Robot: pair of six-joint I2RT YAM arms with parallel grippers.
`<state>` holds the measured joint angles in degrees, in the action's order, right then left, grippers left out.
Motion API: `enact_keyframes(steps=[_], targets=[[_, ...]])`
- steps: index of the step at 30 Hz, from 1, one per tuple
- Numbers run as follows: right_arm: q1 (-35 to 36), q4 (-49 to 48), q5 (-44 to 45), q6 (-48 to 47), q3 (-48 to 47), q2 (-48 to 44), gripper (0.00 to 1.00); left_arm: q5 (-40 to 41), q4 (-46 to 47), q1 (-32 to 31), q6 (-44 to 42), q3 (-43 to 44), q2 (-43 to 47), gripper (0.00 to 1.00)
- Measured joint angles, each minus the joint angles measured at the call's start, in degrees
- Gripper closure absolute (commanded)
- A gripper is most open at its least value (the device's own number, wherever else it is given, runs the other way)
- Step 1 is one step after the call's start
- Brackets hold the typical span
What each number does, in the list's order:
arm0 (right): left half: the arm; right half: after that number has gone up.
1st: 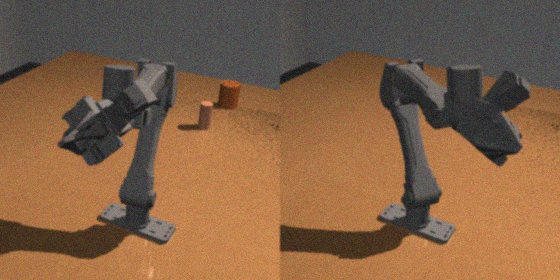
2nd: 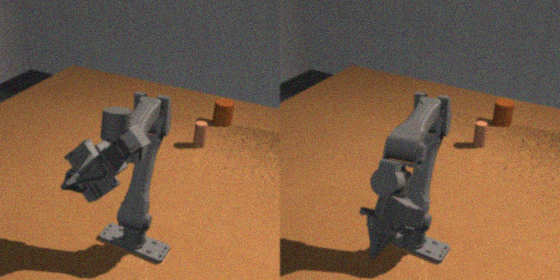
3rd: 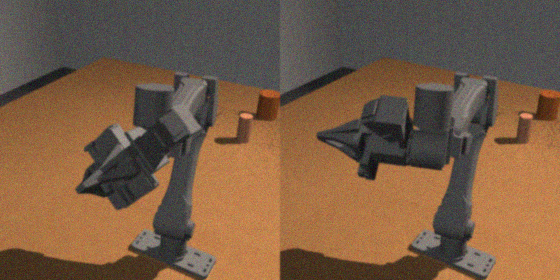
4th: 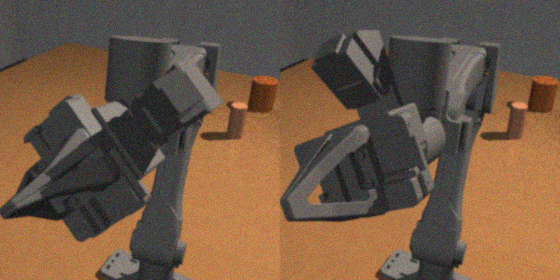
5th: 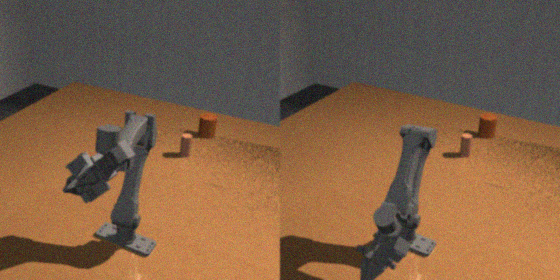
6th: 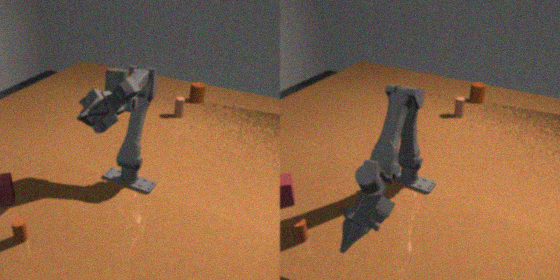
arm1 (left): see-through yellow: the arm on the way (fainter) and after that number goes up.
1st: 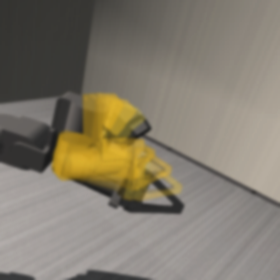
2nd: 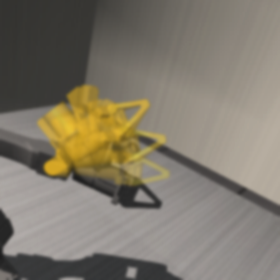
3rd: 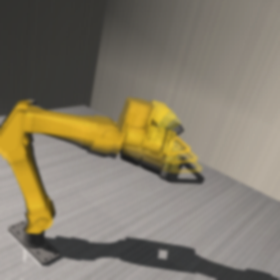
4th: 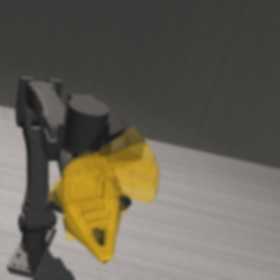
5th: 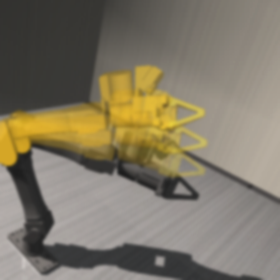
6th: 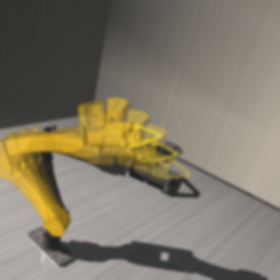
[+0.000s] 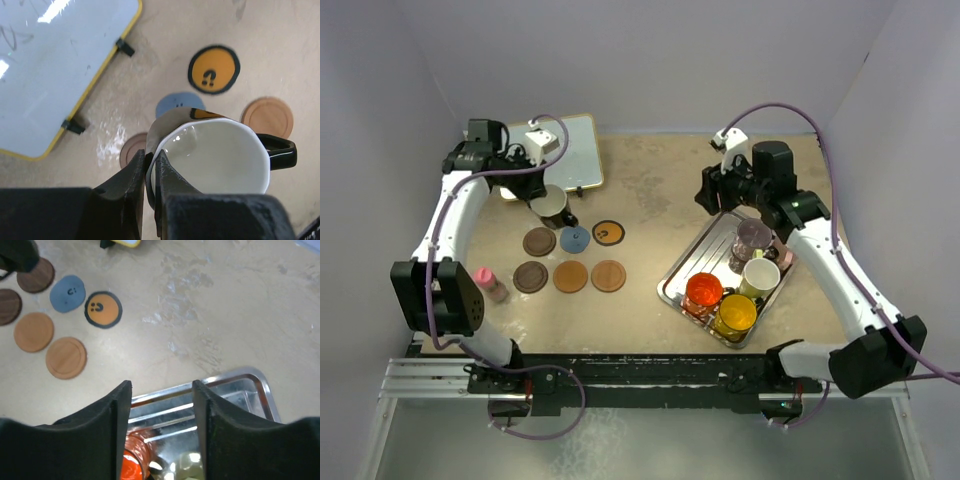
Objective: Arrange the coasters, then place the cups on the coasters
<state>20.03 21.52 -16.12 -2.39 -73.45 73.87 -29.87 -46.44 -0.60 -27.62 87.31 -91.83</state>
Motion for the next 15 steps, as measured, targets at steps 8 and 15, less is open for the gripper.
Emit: enact_keyframes(steps=[8, 15], targets=[[-1.6, 6.3, -4.4, -5.9, 2.9, -2.9, 0.3, -2.1, -11.2, 7.6, -17.0, 0.3, -2.1, 0.97], [-1.8, 10.3, -7.7, -9.7, 3.7, -4.9, 0.08, -2.9, -16.2, 7.6, -26.4, 2.2, -8.9, 0.97]])
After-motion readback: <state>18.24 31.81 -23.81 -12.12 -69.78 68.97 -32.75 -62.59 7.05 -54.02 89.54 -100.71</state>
